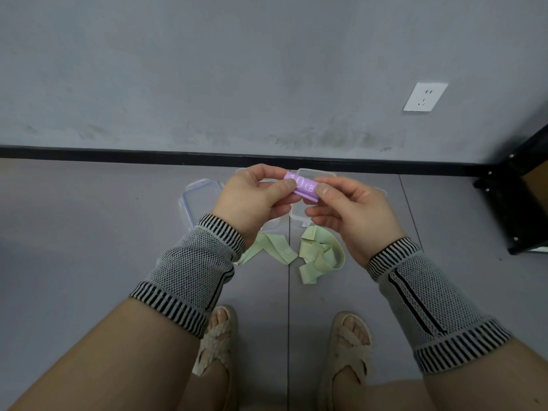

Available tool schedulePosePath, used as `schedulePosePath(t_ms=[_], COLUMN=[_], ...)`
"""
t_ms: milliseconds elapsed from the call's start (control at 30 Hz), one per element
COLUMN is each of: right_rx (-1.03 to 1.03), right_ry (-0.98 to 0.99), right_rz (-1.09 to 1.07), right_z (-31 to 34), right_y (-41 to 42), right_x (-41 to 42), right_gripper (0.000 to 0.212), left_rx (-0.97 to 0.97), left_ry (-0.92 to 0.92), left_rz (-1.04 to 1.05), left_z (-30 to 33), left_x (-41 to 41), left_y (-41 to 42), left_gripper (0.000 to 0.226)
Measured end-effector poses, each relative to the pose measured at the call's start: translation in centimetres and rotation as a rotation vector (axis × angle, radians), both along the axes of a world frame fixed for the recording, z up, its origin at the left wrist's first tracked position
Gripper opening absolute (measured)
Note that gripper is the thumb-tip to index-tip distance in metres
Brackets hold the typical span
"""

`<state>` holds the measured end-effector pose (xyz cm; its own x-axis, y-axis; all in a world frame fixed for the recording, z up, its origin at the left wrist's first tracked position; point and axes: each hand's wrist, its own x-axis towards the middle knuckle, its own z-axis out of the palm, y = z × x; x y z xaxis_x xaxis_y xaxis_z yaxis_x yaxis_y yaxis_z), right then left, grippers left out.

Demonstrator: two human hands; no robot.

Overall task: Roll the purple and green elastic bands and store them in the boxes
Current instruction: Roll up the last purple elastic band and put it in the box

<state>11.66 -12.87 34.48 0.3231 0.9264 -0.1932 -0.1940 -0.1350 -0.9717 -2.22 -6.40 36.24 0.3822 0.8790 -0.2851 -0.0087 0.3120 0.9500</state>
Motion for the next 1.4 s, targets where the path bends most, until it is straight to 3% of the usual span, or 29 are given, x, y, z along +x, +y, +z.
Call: schedulePosePath(t_ms=[167,333,500,867,967,1100,1400], right_rx=[0.009,0.030,0.139,0.173,0.161,0.150,0.127], right_ry=[0.019,-0.562,-0.749,-0.501,-0.481,-0.475,-0.504], right_rz=[-0.020,-0.044,-0.051,-0.001,-0.025,-0.027,0.050], right_z=[0.0,-0.7,-1.0,-0.5,-0.6,-0.6,-0.4], right_y=[0.1,-0.2,-0.1,-0.3,-0.2,-0.3,-0.4], right_x=[0.1,0.4,0.3,0.6,0.8,1.0,1.2], right_gripper=[0.014,0.045,0.032,0.031,0.029,0.028,0.030], left_rx=[-0.070,-0.102,-0.106,-0.085,0.070,0.415,0.459], left_ry=[-0.055,-0.076,-0.045,0.008,0.043,0.277,0.282], left_rz=[-0.015,0.000,-0.021,-0.102,-0.147,-0.181,-0.137], left_z=[0.0,0.0,0.0,0.5,0.3,-0.1,-0.6], left_x=[0.1,0.2,-0.1,-0.8,-0.8,-1.0,-1.2], left_y=[-0.1,0.0,-0.1,0.0,-0.4,-0.5,0.0], left_gripper=[0.013,0.021,0.013,0.014,0.016,0.031,0.025])
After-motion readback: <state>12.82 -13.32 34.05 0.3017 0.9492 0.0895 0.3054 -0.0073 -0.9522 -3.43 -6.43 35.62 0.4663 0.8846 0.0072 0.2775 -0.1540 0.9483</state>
